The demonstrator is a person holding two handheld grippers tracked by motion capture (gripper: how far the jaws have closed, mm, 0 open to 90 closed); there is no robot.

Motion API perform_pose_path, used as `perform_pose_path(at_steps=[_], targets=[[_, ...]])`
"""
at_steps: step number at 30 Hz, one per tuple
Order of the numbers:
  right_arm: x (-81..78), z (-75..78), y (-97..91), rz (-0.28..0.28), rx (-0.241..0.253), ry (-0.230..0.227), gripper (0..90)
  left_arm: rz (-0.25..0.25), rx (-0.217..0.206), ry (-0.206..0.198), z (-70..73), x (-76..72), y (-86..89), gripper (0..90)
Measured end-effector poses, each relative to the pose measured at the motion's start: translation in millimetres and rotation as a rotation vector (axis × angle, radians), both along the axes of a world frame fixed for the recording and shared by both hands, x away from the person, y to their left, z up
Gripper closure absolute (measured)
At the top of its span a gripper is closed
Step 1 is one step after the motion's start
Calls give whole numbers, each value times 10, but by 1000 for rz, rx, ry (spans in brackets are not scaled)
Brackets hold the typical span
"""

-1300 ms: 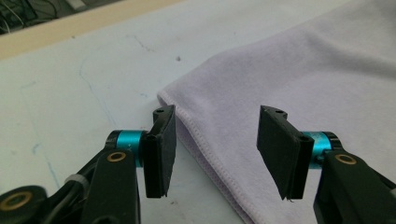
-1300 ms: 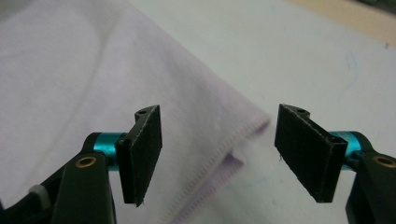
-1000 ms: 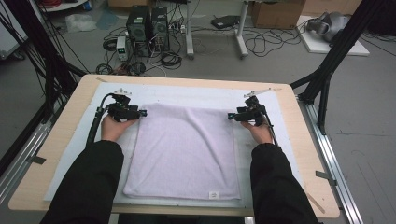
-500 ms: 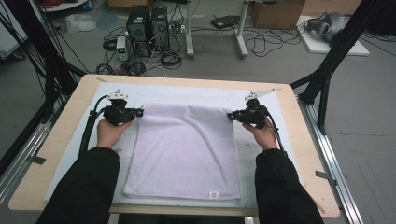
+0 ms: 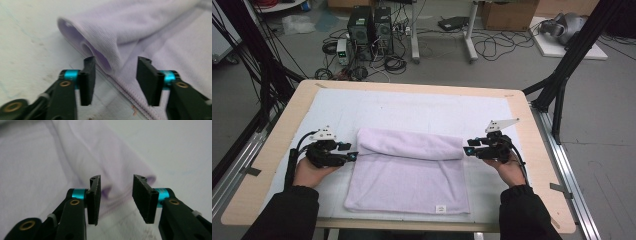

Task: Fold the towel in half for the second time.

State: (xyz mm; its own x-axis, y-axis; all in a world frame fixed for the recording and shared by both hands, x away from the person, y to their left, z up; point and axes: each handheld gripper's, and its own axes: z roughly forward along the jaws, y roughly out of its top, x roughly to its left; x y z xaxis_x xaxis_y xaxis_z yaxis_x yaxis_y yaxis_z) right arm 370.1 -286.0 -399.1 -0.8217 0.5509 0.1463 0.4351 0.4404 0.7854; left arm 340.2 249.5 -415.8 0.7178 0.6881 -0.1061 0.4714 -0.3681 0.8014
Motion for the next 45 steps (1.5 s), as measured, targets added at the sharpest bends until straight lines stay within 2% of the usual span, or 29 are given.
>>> perform_pose_path(at_steps=[2,5,8,10,11,12,13,15,16,19,23,25,27,29,30,32,33,35,37,38,40,42,45], targets=[[2,35,69,14,26,-28,569,7,-28,-21,92,20,10,465],[47,-20,175,32,9,-29,582,0,-32,-37,137,99,-61,524],[95,-122,265,58,30,26,567,14,-6,-14,54,220,-158,536],[116,-211,324,75,6,72,551,5,24,32,-45,287,-196,543],[122,-252,352,82,-26,88,554,-11,41,57,-84,303,-208,608],[127,-289,373,91,-52,100,595,-41,48,67,-130,303,-228,723],[136,-324,382,113,-59,126,723,-53,54,71,-149,297,-242,828],[126,-339,397,143,-76,140,813,-65,64,67,-157,273,-254,855],[115,-326,397,150,-76,141,838,-63,55,58,-140,246,-250,858],[64,-222,367,157,-53,100,848,-68,36,24,-45,164,-216,858],[-48,-45,265,155,-15,44,846,-87,40,-6,51,19,-185,854],[-135,23,230,163,-8,43,846,-102,32,-15,57,-69,-179,854],[-241,67,218,171,-24,33,844,-115,30,-17,40,-184,-173,841],[-378,82,195,189,-28,19,844,-151,39,-8,5,-314,-154,792],[-419,77,182,191,-33,20,840,-154,42,8,-16,-383,-130,749],[-505,36,135,204,-29,41,787,-155,37,4,-21,-468,-75,674],[-546,10,117,200,-34,50,754,-150,40,1,-13,-484,-60,640],[-576,-6,96,182,-25,36,722,-126,43,-14,28,-481,-41,583],[-571,-12,92,154,-22,18,689,-127,22,-16,55,-451,-62,600],[-566,-11,100,145,-28,11,688,-128,23,-28,68,-432,-100,605],[-546,-23,123,154,-20,3,673,-142,6,-30,64,-391,-160,607],[-505,-76,152,153,-36,13,654,-118,31,-3,3,-309,-242,596],[-428,-202,194,151,-73,75,625,-106,43,36,-111,-232,-301,576]])
